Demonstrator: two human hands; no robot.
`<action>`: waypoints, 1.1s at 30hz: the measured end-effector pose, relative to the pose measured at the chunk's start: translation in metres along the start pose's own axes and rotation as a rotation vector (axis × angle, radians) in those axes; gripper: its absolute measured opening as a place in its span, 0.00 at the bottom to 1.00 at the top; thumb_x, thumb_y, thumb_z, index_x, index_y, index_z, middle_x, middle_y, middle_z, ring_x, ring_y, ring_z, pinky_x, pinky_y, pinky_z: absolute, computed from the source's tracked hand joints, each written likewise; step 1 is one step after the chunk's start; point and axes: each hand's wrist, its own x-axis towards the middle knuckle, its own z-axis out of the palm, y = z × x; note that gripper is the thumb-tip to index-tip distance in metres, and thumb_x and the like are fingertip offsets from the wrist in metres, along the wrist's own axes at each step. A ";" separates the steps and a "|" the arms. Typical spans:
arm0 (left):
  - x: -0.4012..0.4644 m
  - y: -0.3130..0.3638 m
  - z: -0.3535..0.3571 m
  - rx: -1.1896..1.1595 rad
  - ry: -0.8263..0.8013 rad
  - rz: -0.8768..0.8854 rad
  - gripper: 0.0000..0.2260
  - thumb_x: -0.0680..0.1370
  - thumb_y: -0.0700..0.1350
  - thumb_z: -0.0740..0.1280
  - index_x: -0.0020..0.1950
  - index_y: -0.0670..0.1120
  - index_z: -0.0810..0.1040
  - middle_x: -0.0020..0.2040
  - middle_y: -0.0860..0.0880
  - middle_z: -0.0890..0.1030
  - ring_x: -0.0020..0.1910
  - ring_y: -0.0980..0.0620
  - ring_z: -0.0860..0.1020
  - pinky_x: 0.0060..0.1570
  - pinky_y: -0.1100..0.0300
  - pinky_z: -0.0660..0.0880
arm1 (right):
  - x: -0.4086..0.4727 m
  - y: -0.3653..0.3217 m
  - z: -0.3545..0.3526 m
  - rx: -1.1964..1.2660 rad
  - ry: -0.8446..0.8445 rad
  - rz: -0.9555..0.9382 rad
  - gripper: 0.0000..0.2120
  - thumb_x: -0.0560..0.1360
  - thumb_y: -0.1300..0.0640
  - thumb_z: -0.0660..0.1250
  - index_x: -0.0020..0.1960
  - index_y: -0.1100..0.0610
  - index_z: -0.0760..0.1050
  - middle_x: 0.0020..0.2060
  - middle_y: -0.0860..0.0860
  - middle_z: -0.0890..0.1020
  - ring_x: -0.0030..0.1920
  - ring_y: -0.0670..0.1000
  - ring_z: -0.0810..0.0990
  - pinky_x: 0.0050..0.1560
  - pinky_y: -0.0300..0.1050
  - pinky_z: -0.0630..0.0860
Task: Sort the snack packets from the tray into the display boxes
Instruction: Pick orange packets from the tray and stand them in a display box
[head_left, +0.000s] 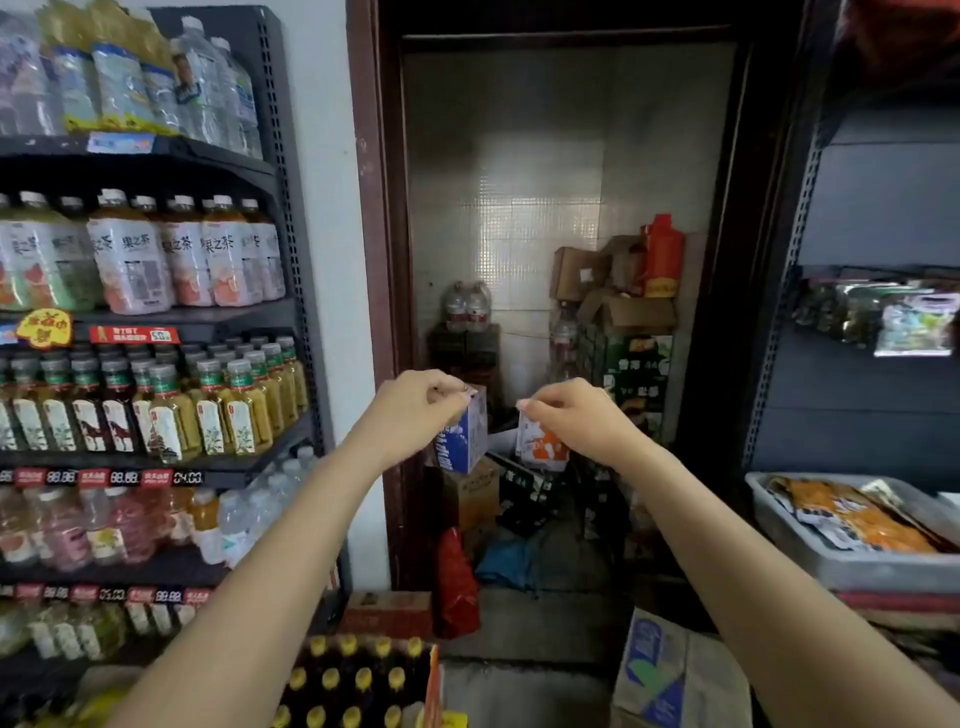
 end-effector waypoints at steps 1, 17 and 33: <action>0.002 0.003 0.012 0.055 -0.015 0.023 0.09 0.78 0.50 0.63 0.56 0.52 0.79 0.50 0.53 0.80 0.48 0.54 0.78 0.49 0.62 0.72 | -0.004 0.008 -0.002 -0.026 0.002 -0.007 0.17 0.79 0.48 0.60 0.46 0.60 0.80 0.39 0.55 0.82 0.41 0.54 0.80 0.39 0.45 0.75; 0.041 0.104 0.292 0.272 -0.288 0.019 0.11 0.78 0.55 0.63 0.55 0.52 0.79 0.47 0.52 0.81 0.47 0.53 0.78 0.47 0.55 0.77 | -0.076 0.268 -0.122 -0.182 -0.101 0.176 0.16 0.78 0.46 0.61 0.48 0.56 0.80 0.40 0.52 0.83 0.43 0.52 0.81 0.41 0.45 0.77; 0.190 0.147 0.544 0.111 -0.496 -0.017 0.11 0.77 0.55 0.64 0.55 0.52 0.79 0.50 0.52 0.81 0.49 0.55 0.78 0.52 0.55 0.76 | -0.031 0.529 -0.217 -0.176 -0.101 0.367 0.18 0.79 0.51 0.61 0.40 0.64 0.77 0.31 0.56 0.78 0.32 0.52 0.74 0.31 0.41 0.65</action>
